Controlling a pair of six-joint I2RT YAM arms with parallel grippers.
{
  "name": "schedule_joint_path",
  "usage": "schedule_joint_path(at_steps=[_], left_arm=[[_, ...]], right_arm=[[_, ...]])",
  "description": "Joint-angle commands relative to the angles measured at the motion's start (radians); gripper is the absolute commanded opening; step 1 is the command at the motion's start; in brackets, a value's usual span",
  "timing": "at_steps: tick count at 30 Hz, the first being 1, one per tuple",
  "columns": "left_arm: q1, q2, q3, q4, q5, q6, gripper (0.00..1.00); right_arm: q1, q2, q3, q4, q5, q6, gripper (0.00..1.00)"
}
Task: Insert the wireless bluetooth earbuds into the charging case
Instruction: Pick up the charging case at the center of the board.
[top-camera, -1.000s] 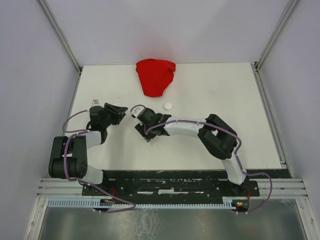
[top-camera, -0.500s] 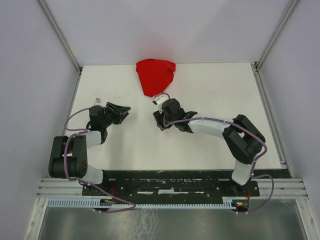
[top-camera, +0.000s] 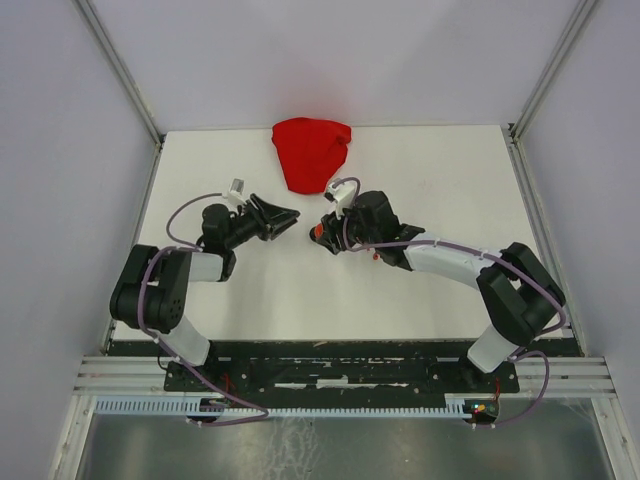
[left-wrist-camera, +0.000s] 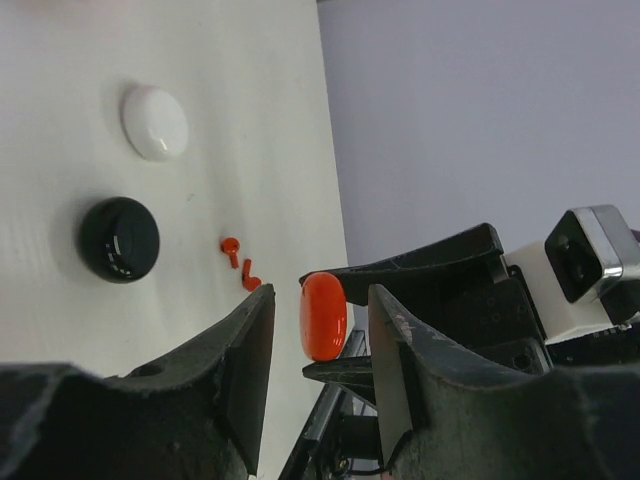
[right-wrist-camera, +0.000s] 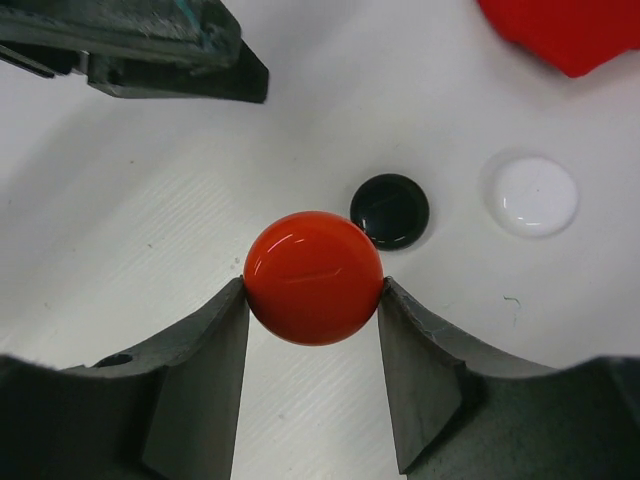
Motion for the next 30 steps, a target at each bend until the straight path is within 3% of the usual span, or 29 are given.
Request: schedule_joint_path(at_steps=[1, 8, 19, 30], left_arm=[[-0.051, 0.034, 0.036, 0.171, 0.071, -0.045, 0.48], [-0.097, 0.035, 0.037, 0.126, 0.063, 0.008, 0.47], [-0.138, -0.006, 0.062, -0.082, 0.042, 0.155, 0.47], [-0.160, -0.013, 0.076, -0.094, 0.038, 0.170, 0.47]], right_arm=[[-0.007, -0.052, -0.001, 0.063, -0.067, -0.025, 0.37], [-0.009, -0.050, 0.004, 0.058, -0.080, -0.024, 0.37], [-0.014, -0.057, 0.003, 0.059, -0.083, -0.024, 0.37], [-0.015, -0.050, 0.011, 0.054, -0.085, -0.021, 0.37]])
